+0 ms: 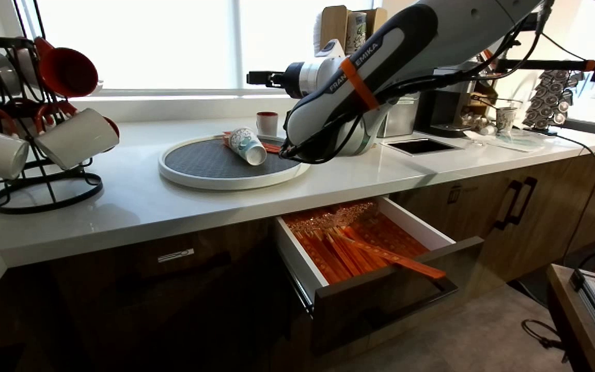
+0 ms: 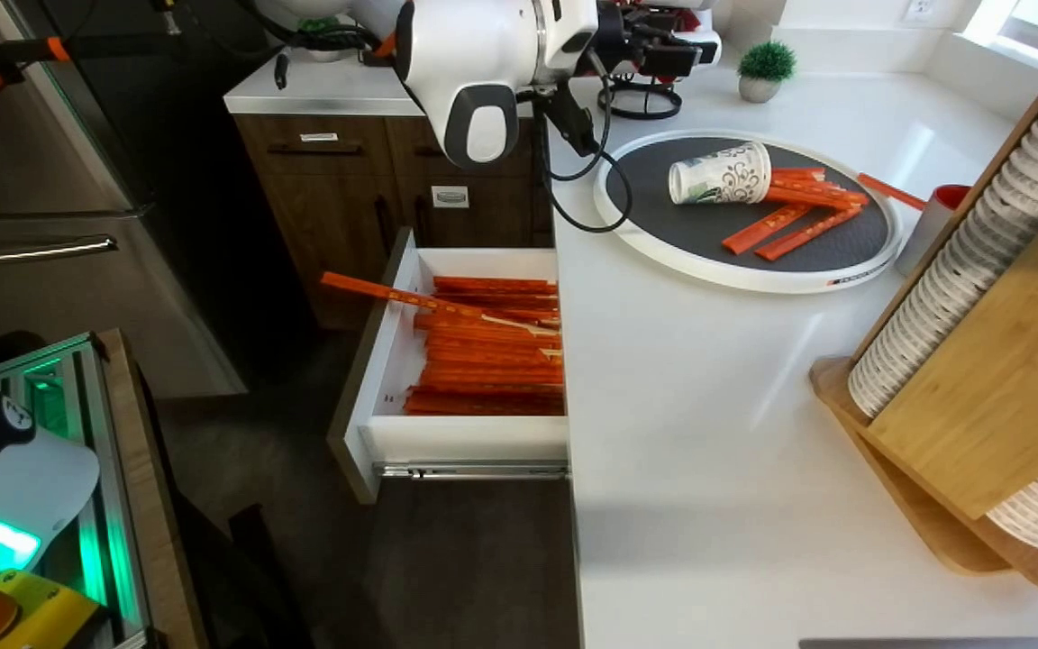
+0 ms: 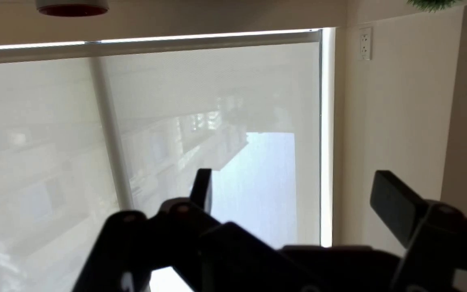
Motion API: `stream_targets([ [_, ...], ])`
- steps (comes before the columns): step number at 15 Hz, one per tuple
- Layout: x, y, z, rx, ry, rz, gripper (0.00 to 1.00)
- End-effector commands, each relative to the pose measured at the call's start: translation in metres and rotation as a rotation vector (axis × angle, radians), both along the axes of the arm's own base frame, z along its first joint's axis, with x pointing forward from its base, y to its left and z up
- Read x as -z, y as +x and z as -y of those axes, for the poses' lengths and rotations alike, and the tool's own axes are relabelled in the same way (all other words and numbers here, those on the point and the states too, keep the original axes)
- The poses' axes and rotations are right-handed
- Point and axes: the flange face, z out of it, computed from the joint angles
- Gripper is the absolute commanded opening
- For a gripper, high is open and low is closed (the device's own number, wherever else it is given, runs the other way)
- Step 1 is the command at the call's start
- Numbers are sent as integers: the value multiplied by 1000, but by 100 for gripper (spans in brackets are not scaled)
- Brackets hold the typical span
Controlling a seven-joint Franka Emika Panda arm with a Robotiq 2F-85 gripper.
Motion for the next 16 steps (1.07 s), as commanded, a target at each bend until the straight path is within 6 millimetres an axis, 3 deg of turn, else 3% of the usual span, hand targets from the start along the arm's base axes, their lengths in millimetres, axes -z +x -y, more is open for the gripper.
stream_targets([
  [1,1,1,-3,13,2,-13,100],
  [3,0,0,-3,14,11,-29,99],
  [9,-4,-11,3,63,109,-305,100],
  [16,-11,-26,8,116,114,-408,100],
])
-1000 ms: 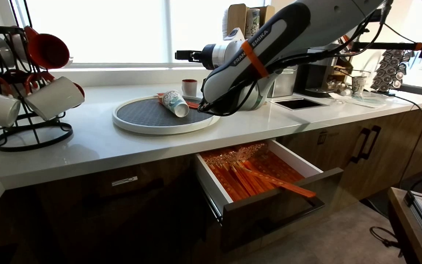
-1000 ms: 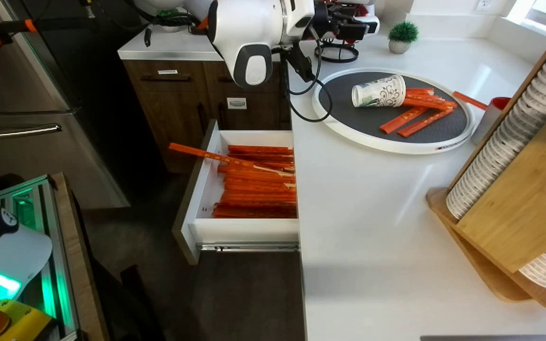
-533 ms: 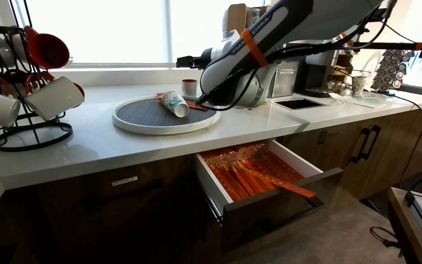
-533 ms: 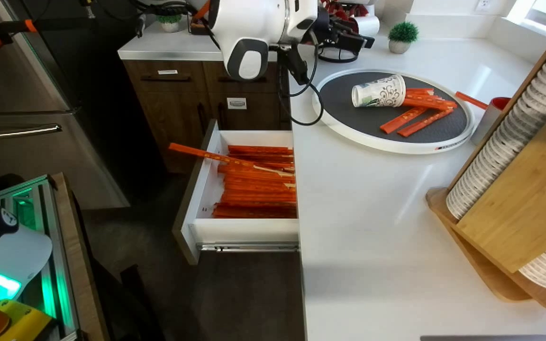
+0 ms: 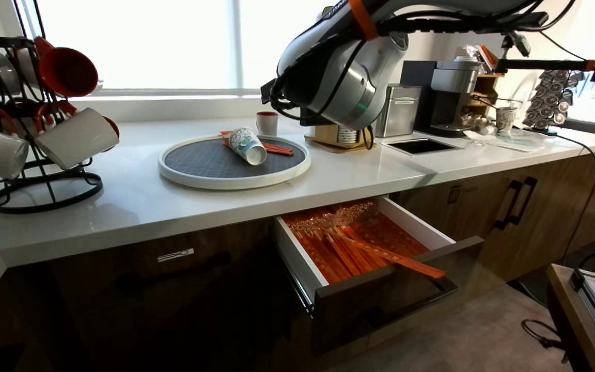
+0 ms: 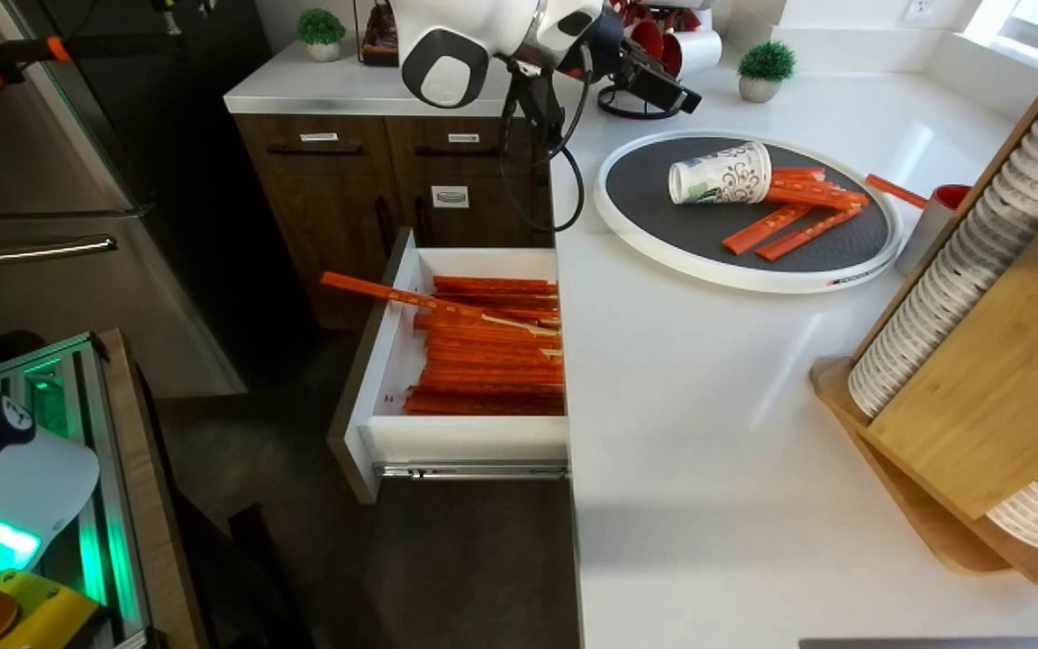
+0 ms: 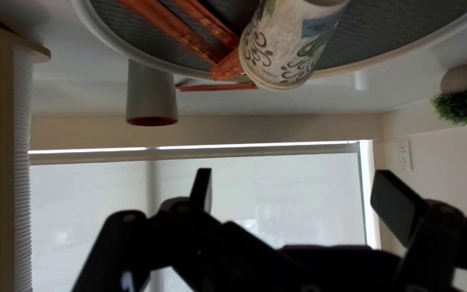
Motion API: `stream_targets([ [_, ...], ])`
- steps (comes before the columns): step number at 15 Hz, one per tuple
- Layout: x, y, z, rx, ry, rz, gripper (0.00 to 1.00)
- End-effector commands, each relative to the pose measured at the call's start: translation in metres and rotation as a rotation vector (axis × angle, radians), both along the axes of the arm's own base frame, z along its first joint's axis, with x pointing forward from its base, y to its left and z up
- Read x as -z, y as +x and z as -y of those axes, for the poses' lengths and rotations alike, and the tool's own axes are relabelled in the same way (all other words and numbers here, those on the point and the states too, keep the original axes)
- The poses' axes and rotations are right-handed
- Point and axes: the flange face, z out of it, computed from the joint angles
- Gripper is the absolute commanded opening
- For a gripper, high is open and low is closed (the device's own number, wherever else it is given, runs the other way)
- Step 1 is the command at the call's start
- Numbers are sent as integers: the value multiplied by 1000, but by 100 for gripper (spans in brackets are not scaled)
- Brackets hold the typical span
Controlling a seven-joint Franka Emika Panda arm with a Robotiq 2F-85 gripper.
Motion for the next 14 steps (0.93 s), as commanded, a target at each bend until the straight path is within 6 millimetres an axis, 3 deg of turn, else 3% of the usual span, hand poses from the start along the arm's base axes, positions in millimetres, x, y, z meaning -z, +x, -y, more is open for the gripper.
stream_targets([
  [1,0,-16,-2,10,3,-65,100],
  [4,3,-41,-5,-29,30,-166,100],
  [10,33,-96,10,-113,120,-430,100],
  [12,29,-100,8,-149,155,-529,100],
  [14,14,-99,0,-186,195,-633,100],
])
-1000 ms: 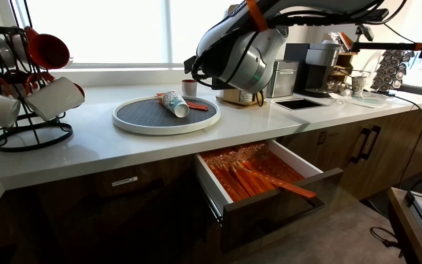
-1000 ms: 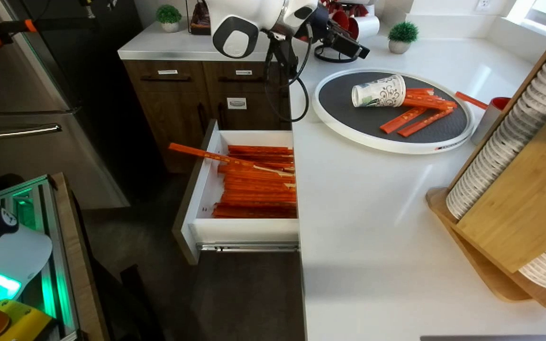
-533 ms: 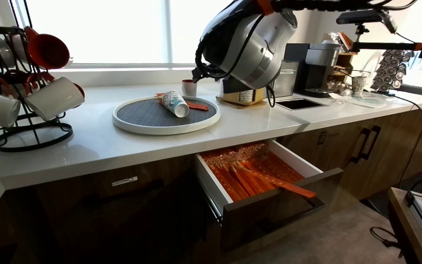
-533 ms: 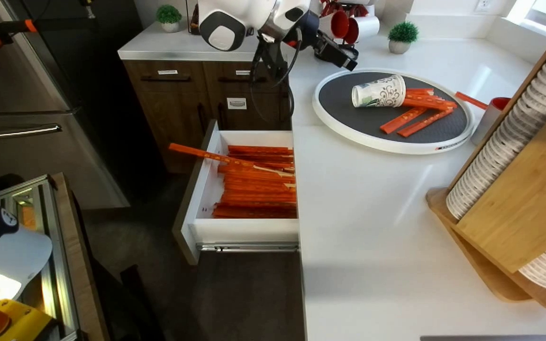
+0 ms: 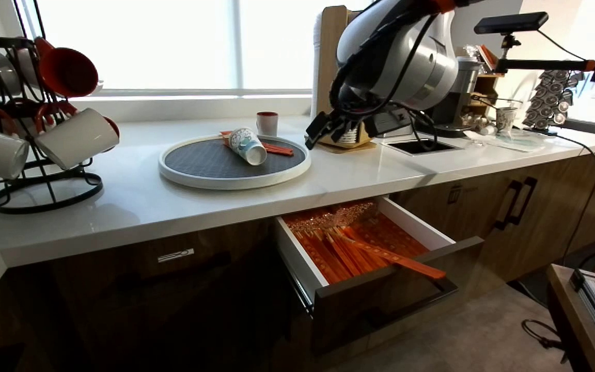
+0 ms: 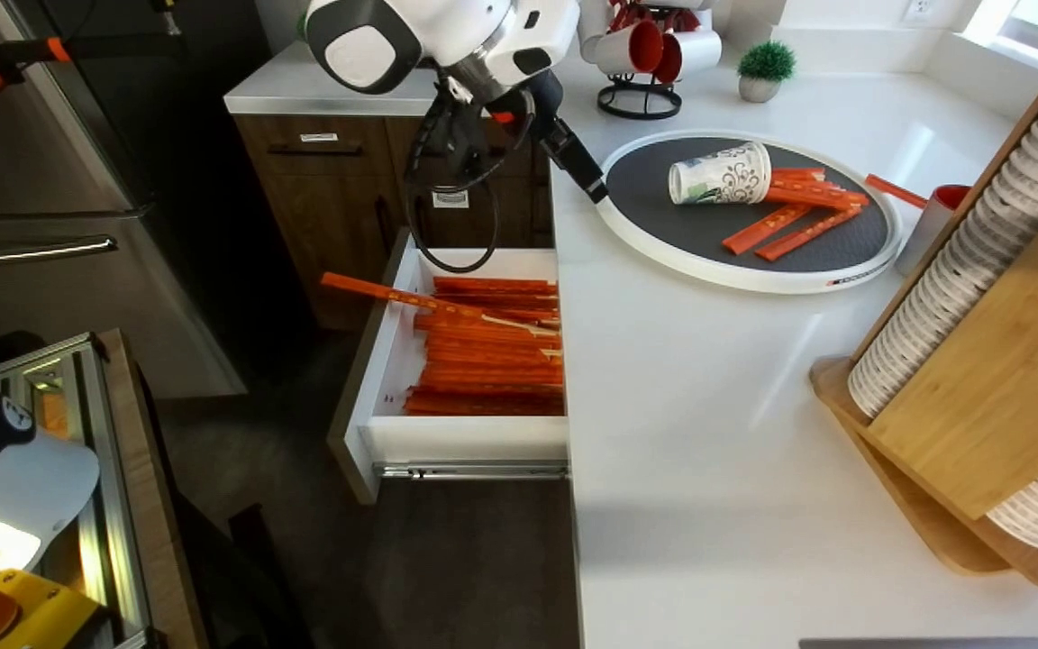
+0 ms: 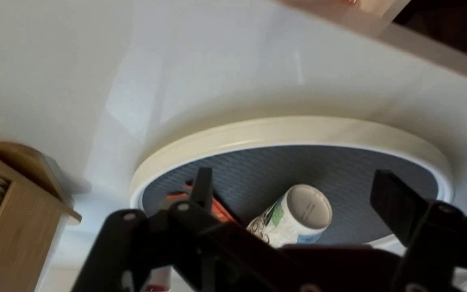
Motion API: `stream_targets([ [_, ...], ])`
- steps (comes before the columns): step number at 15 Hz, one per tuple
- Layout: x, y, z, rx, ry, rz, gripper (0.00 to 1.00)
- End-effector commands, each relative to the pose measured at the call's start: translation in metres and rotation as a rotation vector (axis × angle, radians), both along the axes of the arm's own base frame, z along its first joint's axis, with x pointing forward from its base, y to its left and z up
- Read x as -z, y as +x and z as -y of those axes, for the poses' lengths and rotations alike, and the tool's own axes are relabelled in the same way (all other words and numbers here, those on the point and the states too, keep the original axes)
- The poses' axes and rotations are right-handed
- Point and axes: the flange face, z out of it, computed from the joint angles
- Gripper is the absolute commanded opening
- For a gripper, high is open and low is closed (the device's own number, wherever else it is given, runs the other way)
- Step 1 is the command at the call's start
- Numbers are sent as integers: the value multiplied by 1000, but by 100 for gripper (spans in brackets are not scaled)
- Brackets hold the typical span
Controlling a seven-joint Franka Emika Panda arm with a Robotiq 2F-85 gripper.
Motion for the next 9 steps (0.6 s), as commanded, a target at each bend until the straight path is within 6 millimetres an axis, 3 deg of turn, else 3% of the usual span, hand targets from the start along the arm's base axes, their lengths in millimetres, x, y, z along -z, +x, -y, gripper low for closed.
stream_targets([
  [1,-21,-10,-18,-40,86,-182,100],
  [6,-55,-20,-45,-77,187,-458,100],
  [9,-51,-32,-50,-6,249,-589,100],
])
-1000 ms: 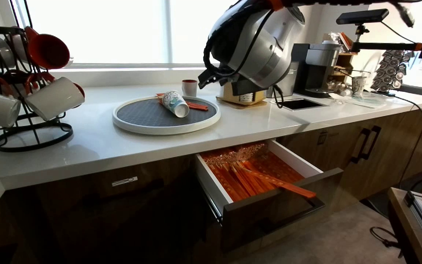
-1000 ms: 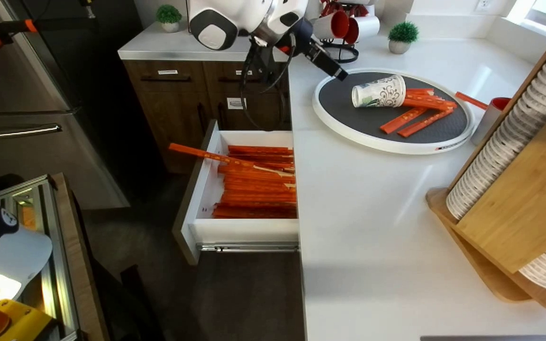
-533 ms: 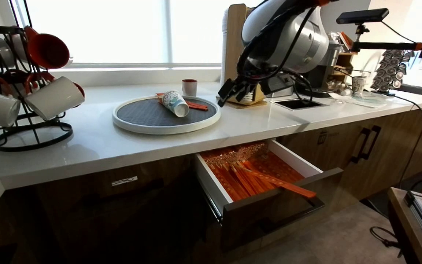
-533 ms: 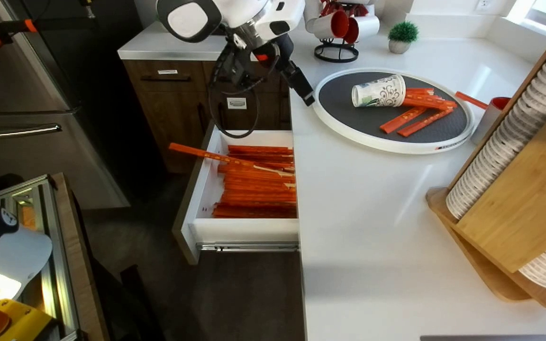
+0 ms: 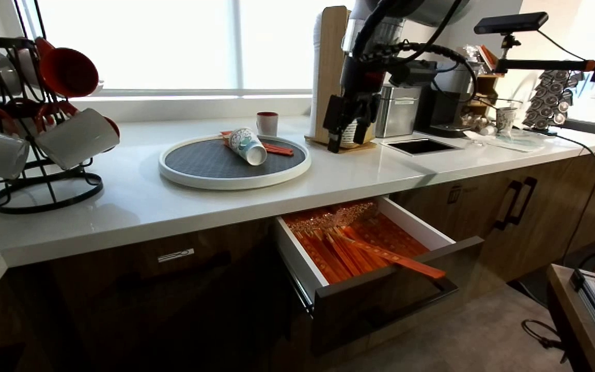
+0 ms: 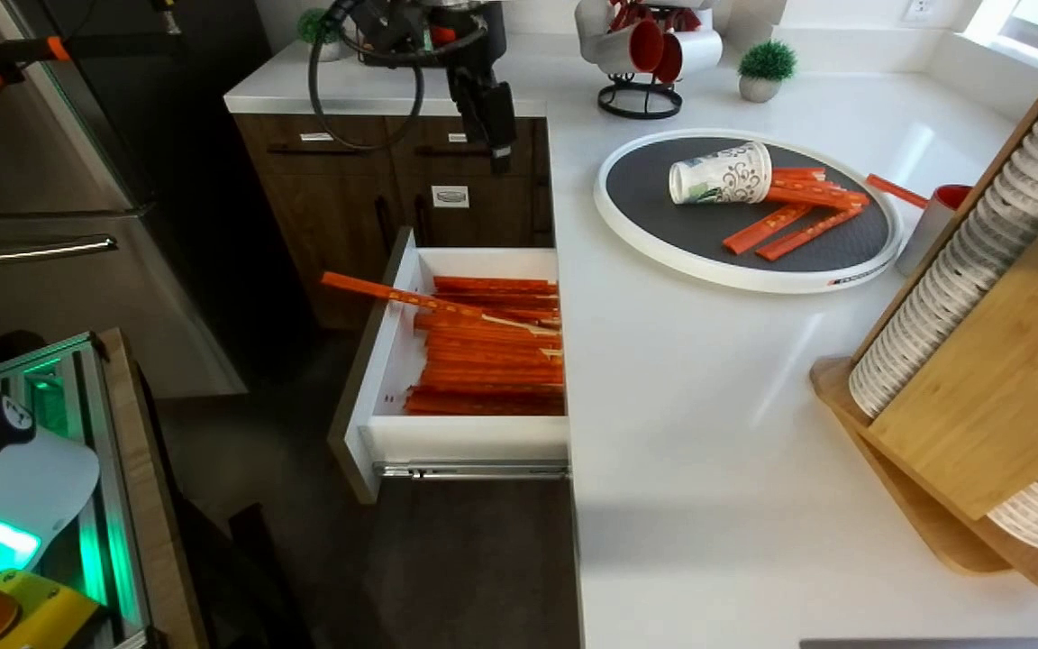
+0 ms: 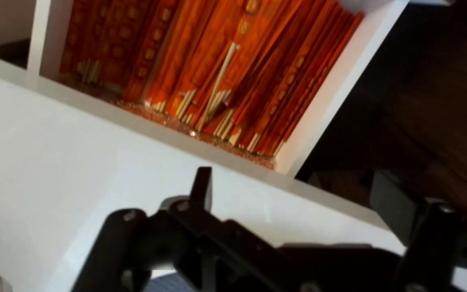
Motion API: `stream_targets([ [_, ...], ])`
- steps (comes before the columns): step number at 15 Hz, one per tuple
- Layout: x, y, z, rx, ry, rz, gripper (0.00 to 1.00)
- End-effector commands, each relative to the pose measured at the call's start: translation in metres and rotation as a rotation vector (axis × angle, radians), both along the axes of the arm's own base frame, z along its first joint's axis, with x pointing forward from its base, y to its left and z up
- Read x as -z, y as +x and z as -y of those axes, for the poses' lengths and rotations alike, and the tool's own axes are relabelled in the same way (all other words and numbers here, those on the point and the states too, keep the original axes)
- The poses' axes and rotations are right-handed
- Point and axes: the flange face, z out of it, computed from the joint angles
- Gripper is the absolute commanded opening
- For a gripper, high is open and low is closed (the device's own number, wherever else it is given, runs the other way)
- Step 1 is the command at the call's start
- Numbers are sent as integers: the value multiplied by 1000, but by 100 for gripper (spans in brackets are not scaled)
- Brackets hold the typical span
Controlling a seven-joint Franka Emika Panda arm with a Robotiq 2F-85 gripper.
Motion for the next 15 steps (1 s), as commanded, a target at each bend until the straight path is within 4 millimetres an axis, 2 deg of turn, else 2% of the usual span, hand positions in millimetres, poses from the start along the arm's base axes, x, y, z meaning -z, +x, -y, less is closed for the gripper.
stream_targets([
  [1,7,-21,-2,99,83,-150,100],
  [5,31,-47,18,267,158,-257,100],
  [11,91,-88,30,529,272,-288,100],
  [12,75,-77,30,451,240,-307,100],
  [13,81,-81,31,459,242,-313,100],
  [15,79,-79,31,456,241,-308,100],
])
